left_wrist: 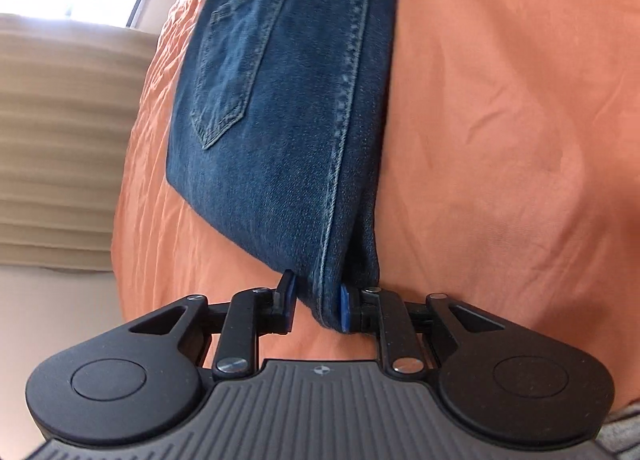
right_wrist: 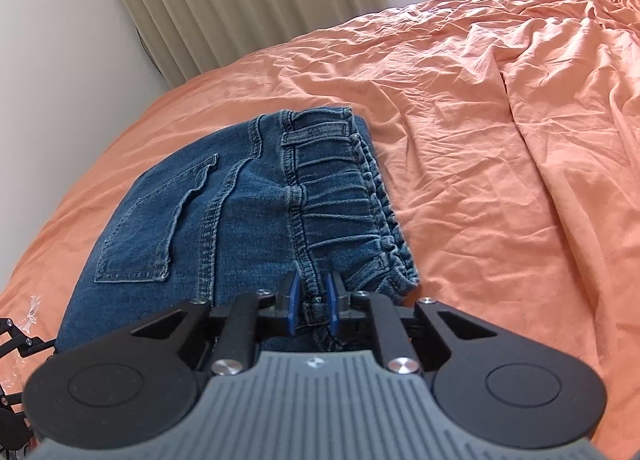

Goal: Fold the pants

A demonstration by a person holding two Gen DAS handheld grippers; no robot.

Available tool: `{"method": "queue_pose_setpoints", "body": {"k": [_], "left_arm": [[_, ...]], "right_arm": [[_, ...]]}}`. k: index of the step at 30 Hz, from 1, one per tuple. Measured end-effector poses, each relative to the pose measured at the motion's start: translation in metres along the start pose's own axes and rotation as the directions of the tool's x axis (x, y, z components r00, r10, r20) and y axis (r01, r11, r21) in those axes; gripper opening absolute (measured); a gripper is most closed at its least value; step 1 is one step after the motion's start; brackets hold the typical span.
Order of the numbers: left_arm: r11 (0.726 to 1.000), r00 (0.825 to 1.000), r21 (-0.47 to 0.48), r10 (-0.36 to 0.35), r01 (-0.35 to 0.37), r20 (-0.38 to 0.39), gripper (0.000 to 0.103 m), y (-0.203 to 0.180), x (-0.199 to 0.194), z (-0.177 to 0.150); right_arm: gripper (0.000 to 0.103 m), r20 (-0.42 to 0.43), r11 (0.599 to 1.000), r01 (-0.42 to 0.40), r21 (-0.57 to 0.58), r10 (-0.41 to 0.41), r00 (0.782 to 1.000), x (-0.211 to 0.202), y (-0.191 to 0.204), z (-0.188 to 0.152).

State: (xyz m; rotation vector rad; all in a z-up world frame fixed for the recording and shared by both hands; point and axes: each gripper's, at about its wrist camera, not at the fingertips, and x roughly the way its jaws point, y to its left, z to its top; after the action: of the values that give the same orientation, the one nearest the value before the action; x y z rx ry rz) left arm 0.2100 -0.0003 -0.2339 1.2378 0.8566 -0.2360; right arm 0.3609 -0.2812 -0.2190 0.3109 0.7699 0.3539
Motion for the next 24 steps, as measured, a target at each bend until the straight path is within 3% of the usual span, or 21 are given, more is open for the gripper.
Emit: {"method": "queue_pose_setpoints", "body": {"k": [3,6,7,8,10,13,15,16,18,20,21,24], "left_arm": [[0.991,0.996,-0.093,-0.095,0.094,-0.004,0.032,0.019,-0.012,-0.005],[0.968,0.990,-0.206,-0.140,0.142,0.022,0.046,0.042,-0.021,-0.014],[0.953,0.987,-0.257,-0.153,0.159,0.042,0.049,0.051,-0.024,-0.016],[0.929,0.984,-0.323,-0.168,0.179,0.063,0.052,0.061,-0.027,-0.020],[0.852,0.972,-0.468,-0.202,0.234,0.117,0.053,0.085,-0.030,-0.028],[0.651,0.947,-0.688,-0.217,0.321,0.237,0.062,0.122,-0.026,-0.046],[0.471,0.928,-0.799,-0.206,0.373,0.311,0.063,0.139,-0.013,-0.060],[0.366,0.915,-0.839,-0.202,0.402,0.350,0.063,0.145,-0.005,-0.066],[0.182,0.890,-0.875,-0.188,0.448,0.416,0.063,0.154,0.014,-0.080],[0.043,0.871,-0.880,-0.173,0.472,0.459,0.063,0.159,0.035,-0.091],[-0.003,0.867,-0.881,-0.174,0.473,0.466,0.063,0.163,0.045,-0.095],[-0.085,0.848,-0.870,-0.196,0.486,0.492,0.063,0.163,0.070,-0.098]], "right_arm": [[0.015,0.006,1.000,-0.027,0.015,0.027,1.000,-0.011,0.000,0.000],[0.034,0.020,0.993,-0.082,0.080,0.080,0.997,-0.029,-0.004,0.001],[0.043,0.033,0.991,-0.091,0.098,0.088,0.996,-0.036,-0.006,0.001],[0.045,0.049,0.988,-0.100,0.122,0.095,0.994,-0.043,-0.010,0.002],[0.050,0.084,0.966,-0.141,0.215,0.125,0.989,-0.054,-0.023,0.002],[0.063,0.108,0.901,-0.200,0.385,0.172,0.979,-0.058,-0.048,0.000],[0.063,0.110,0.857,-0.225,0.464,0.196,0.974,-0.055,-0.061,-0.004],[0.063,0.102,0.842,-0.230,0.488,0.207,0.973,-0.052,-0.064,-0.006],[0.063,0.077,0.825,-0.232,0.515,0.225,0.971,-0.044,-0.067,-0.009],[0.063,0.052,0.822,-0.226,0.522,0.233,0.971,-0.035,-0.067,-0.011],[0.063,0.042,0.823,-0.220,0.523,0.232,0.972,-0.031,-0.067,-0.011],[0.063,0.021,0.827,-0.198,0.525,0.220,0.975,-0.017,-0.068,-0.009]]}}
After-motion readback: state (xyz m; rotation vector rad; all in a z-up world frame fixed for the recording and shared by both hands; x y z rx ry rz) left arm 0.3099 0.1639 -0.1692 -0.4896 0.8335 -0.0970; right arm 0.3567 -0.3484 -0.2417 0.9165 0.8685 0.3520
